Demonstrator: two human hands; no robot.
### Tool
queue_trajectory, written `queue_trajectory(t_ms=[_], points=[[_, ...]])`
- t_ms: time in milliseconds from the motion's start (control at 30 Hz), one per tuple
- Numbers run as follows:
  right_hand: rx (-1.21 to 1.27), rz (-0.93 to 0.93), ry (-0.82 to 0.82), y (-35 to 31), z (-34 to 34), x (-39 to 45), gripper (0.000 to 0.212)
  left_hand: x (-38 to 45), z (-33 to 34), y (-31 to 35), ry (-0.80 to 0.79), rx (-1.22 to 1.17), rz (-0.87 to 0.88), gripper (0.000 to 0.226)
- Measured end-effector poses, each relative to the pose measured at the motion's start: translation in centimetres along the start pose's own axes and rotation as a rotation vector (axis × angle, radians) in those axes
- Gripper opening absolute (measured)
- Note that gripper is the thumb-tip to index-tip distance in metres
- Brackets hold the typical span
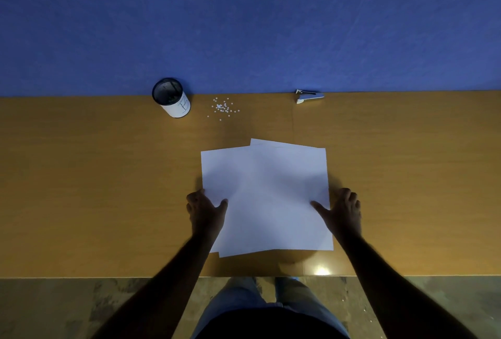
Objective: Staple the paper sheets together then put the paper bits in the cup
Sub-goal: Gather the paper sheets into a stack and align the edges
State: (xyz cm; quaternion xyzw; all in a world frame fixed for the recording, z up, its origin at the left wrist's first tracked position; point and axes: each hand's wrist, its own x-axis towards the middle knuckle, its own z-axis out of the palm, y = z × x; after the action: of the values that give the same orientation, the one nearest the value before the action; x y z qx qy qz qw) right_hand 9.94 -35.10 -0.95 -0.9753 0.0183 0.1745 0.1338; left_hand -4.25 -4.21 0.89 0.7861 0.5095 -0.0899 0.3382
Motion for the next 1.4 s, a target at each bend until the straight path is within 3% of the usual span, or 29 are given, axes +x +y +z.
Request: queue_trajectory(t_ms=[200, 400, 667, 833, 1000, 1133, 1400], points=[[0.054, -0.112, -0.078, -3.1, 1.6, -0.5, 0.085, -0.3, 0.9, 1.4, -0.042, -0.041, -0.005, 0.077], [0.123, -0.005, -0.067, -2.6, 0.2, 1.3, 0.073, -0.8, 1.1, 1.2, -0.001, -0.060, -0.011, 0.079], [0.228, -0.042, -0.100, -4.2, -0.4, 0.7, 0.045, -0.9, 1.5, 2.3, -0.051, -0.118, 0.051, 0.070], [0.321, -0.071, -0.219, -6.0, -0.7, 0.7, 0.042, -1.3, 2.2, 3.6, -0.107, -0.143, 0.074, 0.068], [0.414, 0.015, -0.152, -4.8, -0.9, 1.4, 0.037, -1.8, 2.1, 4.2, -0.110, -0.141, 0.053, 0.069], [0.441, -0.022, -0.219, -5.5, -1.4, 0.8, 0.023, -1.6, 2.4, 4.0, -0.157, -0.171, 0.076, 0.060], [0.517, -0.026, -0.289, -6.4, -1.2, 0.7, 0.032, -1.1, 3.4, 5.1, -0.210, -0.287, 0.025, 0.059]])
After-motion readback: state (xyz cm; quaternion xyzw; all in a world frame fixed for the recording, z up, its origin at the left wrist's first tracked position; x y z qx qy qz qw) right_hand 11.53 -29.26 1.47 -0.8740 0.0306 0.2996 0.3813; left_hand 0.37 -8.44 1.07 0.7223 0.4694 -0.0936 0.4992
